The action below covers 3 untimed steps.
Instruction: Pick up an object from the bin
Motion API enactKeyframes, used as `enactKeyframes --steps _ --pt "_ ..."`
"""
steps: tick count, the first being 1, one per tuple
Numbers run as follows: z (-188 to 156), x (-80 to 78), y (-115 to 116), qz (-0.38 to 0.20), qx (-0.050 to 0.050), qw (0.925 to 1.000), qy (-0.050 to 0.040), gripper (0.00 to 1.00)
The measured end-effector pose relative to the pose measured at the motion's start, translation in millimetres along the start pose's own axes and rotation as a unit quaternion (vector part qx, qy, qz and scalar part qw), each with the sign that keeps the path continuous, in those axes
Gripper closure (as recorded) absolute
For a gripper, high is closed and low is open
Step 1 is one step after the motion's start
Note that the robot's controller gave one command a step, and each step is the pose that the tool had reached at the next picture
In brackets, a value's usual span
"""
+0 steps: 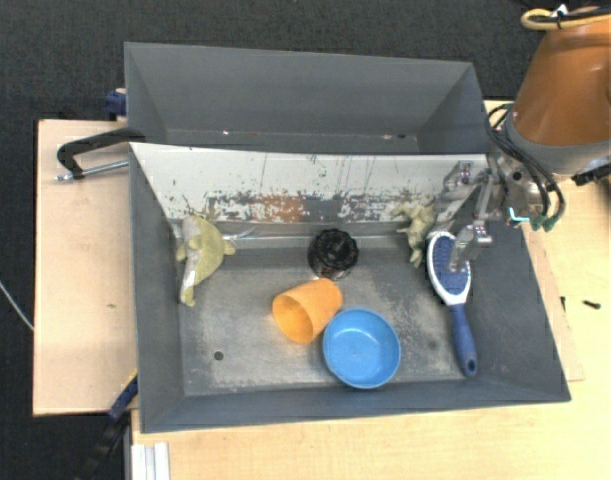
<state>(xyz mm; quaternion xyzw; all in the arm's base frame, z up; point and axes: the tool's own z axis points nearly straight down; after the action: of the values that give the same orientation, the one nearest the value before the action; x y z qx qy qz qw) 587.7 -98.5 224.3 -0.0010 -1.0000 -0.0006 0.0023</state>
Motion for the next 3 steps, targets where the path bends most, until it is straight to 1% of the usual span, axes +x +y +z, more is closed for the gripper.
enactKeyframes --steps 1,2,3 --pt "134 27.1 -28 -0.193 0.0 0.9812 0.0 0.0" --pt "102 -0.7 25 -0.147 0.0 0.9891 -0.0073 0.0" --pt "152 11.9 99 -0.023 0.001 0.9997 -0.0057 0.0"
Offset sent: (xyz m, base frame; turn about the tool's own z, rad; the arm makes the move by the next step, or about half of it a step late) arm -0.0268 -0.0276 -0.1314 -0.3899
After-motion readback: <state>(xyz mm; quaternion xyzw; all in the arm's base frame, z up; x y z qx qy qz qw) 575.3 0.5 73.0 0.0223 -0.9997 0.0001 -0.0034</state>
